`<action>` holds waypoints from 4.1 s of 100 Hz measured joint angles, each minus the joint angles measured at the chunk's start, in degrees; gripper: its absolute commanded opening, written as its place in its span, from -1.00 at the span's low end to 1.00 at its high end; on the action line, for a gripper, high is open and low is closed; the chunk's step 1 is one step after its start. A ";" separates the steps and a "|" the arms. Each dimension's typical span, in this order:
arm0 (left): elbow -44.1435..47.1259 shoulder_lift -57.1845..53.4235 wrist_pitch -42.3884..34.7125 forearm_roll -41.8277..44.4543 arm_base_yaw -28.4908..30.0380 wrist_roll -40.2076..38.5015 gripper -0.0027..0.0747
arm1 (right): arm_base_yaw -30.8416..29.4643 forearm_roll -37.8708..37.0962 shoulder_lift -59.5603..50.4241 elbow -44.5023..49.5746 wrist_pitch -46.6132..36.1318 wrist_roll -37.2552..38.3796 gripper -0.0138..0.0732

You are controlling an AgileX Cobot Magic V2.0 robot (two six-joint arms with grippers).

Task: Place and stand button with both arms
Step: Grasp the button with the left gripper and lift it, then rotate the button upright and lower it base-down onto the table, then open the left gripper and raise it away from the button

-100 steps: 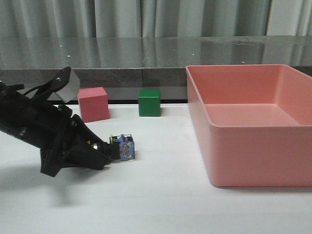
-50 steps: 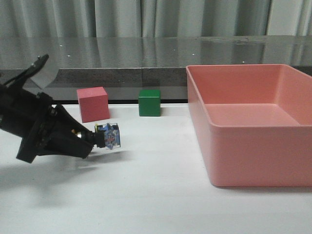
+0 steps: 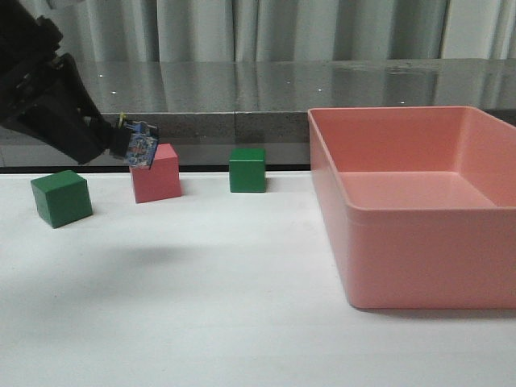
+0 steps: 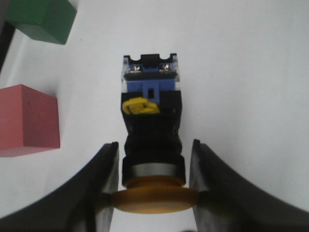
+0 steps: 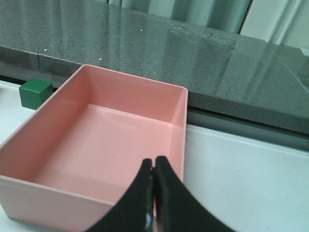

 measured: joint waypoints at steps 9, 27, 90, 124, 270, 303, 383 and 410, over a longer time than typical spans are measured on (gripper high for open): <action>-4.17 0.00 3.58 11.98 -4.34 -9.43 -0.98 | 0.00 0.00 0.00 0.00 0.00 0.00 -0.82; -9.07 0.00 9.11 31.43 -12.16 -22.85 -0.98 | 0.00 0.00 0.00 0.00 0.00 0.00 -0.82; -17.40 17.34 16.95 59.10 -27.64 -33.50 -0.98 | 0.00 0.00 0.00 0.00 0.00 0.00 -0.82; -18.43 21.15 16.95 60.23 -29.18 -33.72 -0.98 | 0.00 0.00 0.00 0.00 0.00 0.00 -0.82; -19.11 23.85 17.05 60.09 -29.18 -33.72 -0.27 | 0.00 0.00 0.00 0.00 0.00 0.00 -0.82; -19.11 24.61 16.82 59.04 -29.18 -34.57 0.49 | 0.00 0.00 0.00 0.00 0.00 0.00 -0.82; -19.11 11.46 17.16 58.54 -27.89 -34.64 0.34 | 0.00 0.00 0.00 0.00 0.00 0.00 -0.82; -18.90 1.13 17.74 58.50 -25.79 -43.68 -0.91 | 0.00 0.00 0.00 0.00 0.00 0.00 -0.82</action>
